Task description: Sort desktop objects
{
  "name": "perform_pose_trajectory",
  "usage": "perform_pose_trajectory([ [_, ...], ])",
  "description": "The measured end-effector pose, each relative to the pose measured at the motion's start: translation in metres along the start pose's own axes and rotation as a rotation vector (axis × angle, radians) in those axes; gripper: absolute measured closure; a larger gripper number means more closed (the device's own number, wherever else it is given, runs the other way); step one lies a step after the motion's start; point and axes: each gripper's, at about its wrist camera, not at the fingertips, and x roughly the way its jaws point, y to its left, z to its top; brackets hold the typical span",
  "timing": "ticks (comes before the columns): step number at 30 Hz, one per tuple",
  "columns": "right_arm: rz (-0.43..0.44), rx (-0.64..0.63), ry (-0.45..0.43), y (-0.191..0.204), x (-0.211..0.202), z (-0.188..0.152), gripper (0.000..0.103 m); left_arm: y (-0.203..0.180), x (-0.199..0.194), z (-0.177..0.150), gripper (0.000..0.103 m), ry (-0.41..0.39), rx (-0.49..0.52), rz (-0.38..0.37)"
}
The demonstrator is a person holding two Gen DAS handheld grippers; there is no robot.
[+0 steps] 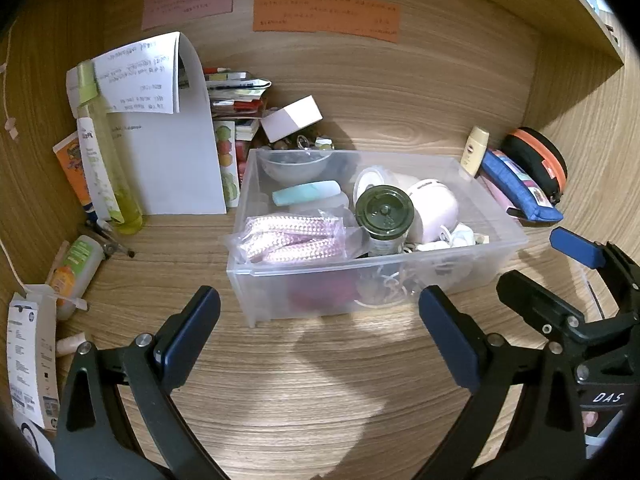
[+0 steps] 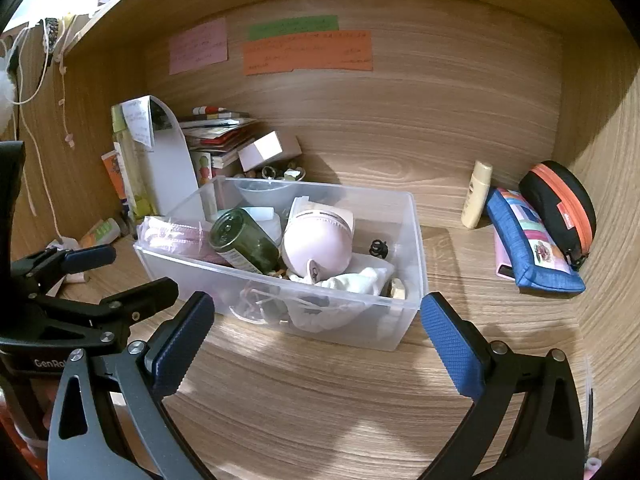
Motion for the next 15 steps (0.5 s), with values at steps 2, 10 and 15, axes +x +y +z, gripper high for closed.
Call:
perform_pose_trajectory([
  [2,0.000,0.001,0.000,0.0002,-0.0003,-0.0002,0.000,0.0005,0.0008,-0.0004,0.002,0.009,0.001,-0.004],
  [10,-0.001,0.001,-0.005,0.0005,-0.0021,0.0009,0.000,-0.0011,-0.0023,-0.0014,0.002,-0.004,0.007,-0.001],
  [15,-0.005,0.004,-0.011,-0.0007,-0.0048,0.0015,0.000,-0.0021,-0.0036,-0.0021,0.002,-0.015,0.012,-0.005],
])
